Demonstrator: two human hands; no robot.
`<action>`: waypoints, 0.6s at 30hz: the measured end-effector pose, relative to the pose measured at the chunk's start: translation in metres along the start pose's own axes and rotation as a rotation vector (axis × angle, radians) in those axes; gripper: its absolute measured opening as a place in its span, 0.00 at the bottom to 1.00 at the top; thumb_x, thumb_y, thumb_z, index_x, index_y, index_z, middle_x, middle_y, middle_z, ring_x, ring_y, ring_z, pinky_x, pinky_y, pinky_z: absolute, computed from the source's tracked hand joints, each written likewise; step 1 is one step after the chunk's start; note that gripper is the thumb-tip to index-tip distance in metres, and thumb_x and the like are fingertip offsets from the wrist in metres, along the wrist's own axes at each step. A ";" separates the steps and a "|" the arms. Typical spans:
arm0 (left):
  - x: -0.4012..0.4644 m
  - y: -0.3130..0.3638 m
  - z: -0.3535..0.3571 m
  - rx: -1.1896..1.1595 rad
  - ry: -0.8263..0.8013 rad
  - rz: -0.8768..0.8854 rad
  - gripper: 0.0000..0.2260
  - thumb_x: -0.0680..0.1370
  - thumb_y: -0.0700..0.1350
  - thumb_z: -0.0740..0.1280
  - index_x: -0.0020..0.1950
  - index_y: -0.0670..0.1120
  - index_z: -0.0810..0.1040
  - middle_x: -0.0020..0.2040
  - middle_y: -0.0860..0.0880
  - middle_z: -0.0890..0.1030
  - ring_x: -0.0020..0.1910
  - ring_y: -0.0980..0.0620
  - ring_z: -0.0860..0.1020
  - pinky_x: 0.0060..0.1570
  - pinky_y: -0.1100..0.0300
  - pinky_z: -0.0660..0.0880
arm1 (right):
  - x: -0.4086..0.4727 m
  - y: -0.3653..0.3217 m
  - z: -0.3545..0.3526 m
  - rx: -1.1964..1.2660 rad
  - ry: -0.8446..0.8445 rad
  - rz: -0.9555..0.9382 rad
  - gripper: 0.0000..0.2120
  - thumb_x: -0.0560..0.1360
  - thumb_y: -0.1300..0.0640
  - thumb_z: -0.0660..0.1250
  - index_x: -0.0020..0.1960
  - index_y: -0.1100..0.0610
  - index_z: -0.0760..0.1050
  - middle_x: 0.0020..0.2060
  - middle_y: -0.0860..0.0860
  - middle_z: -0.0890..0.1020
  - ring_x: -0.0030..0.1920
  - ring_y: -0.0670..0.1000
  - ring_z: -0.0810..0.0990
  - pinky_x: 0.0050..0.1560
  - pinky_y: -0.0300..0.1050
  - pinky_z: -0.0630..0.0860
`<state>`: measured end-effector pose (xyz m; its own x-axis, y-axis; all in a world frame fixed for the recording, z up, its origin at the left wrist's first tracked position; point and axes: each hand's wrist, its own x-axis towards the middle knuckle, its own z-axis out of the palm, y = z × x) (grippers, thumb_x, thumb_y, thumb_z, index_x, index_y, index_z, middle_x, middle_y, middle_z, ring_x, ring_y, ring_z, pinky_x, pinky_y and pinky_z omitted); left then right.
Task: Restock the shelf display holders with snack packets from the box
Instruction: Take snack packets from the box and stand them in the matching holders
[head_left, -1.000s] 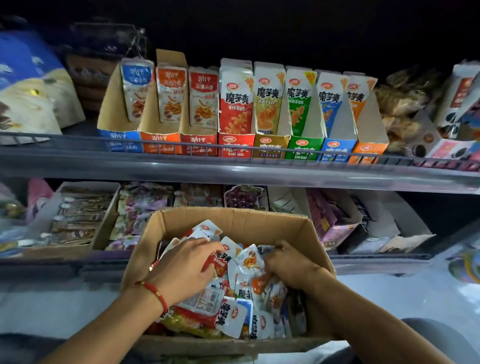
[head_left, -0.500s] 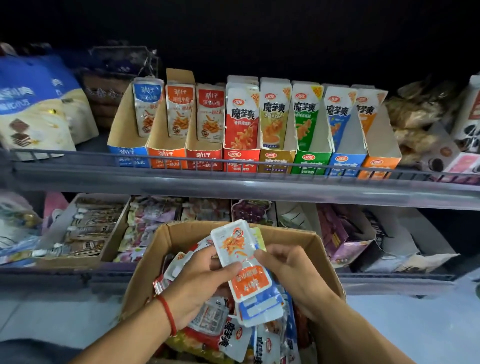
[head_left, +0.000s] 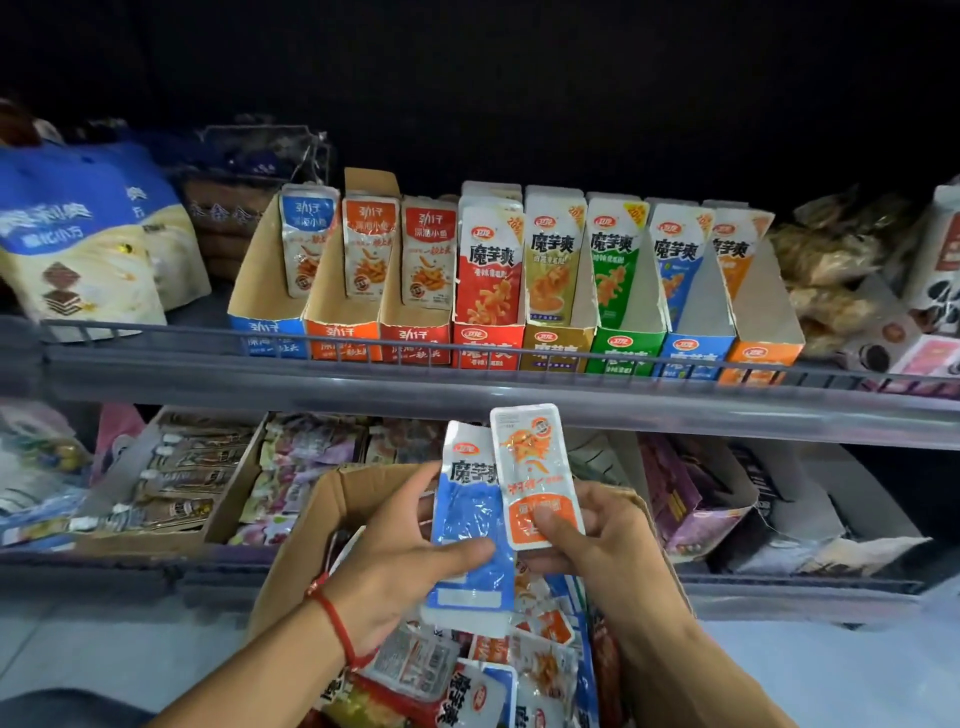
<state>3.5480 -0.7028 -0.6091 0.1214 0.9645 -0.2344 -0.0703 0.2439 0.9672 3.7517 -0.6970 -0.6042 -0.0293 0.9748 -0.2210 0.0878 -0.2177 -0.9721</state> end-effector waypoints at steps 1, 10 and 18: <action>0.000 0.004 -0.006 0.018 0.022 0.030 0.31 0.70 0.30 0.77 0.66 0.54 0.76 0.56 0.53 0.86 0.55 0.52 0.85 0.56 0.48 0.82 | 0.001 -0.005 -0.003 -0.034 0.038 -0.017 0.12 0.78 0.58 0.72 0.60 0.58 0.77 0.46 0.53 0.88 0.45 0.56 0.89 0.51 0.58 0.84; 0.003 0.065 -0.068 -0.073 0.352 0.336 0.32 0.71 0.30 0.76 0.69 0.54 0.74 0.55 0.50 0.86 0.52 0.49 0.86 0.50 0.47 0.82 | 0.018 -0.087 -0.008 -0.429 0.208 -0.402 0.11 0.72 0.52 0.77 0.53 0.52 0.82 0.44 0.47 0.88 0.40 0.45 0.87 0.38 0.46 0.83; 0.034 0.111 -0.142 -0.333 0.539 0.446 0.26 0.73 0.29 0.73 0.68 0.45 0.75 0.57 0.46 0.86 0.53 0.45 0.86 0.50 0.45 0.82 | 0.094 -0.213 0.076 -0.630 0.250 -0.747 0.12 0.79 0.51 0.72 0.61 0.50 0.77 0.48 0.45 0.85 0.44 0.46 0.86 0.44 0.52 0.85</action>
<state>3.4037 -0.6282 -0.5232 -0.4809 0.8738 0.0724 -0.3040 -0.2436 0.9210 3.6547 -0.5622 -0.4242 -0.0883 0.8491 0.5207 0.6447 0.4472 -0.6200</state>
